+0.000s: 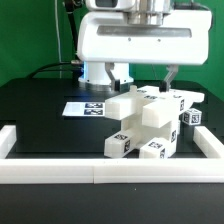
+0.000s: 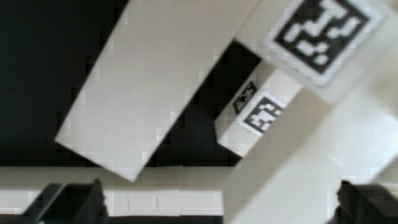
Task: Assemble chair
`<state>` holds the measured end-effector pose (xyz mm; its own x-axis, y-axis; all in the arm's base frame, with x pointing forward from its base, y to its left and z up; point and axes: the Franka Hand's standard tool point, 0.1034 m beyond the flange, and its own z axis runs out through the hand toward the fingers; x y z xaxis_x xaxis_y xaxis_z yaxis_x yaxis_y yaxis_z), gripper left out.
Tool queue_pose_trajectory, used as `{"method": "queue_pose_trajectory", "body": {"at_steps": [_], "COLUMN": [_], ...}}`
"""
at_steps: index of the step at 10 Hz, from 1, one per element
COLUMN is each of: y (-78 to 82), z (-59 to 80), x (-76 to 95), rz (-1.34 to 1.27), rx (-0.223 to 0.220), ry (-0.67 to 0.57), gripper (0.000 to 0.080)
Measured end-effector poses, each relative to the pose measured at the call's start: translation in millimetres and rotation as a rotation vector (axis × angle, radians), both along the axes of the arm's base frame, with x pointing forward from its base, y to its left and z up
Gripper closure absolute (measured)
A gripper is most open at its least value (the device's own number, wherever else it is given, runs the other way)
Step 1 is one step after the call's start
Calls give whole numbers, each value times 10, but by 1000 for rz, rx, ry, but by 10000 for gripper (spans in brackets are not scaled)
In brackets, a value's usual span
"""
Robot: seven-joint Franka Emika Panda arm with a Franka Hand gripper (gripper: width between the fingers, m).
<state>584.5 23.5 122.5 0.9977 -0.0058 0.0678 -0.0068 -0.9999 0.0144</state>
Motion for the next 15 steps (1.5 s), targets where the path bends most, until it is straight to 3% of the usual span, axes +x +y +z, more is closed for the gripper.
{"method": "queue_pose_trajectory", "body": {"at_steps": [3,6,9,13,15], "y": [209,621,886,860,1009], "z": [163,169,113,99,15], "x": [-94,-561,-992,-973,-1200], "rz": [-18,-67,-116,-113,-205], "rx": [23,51,80,76,78], "ry": [4,35,78,77,80], "gripper": [150,150,150,150,150]}}
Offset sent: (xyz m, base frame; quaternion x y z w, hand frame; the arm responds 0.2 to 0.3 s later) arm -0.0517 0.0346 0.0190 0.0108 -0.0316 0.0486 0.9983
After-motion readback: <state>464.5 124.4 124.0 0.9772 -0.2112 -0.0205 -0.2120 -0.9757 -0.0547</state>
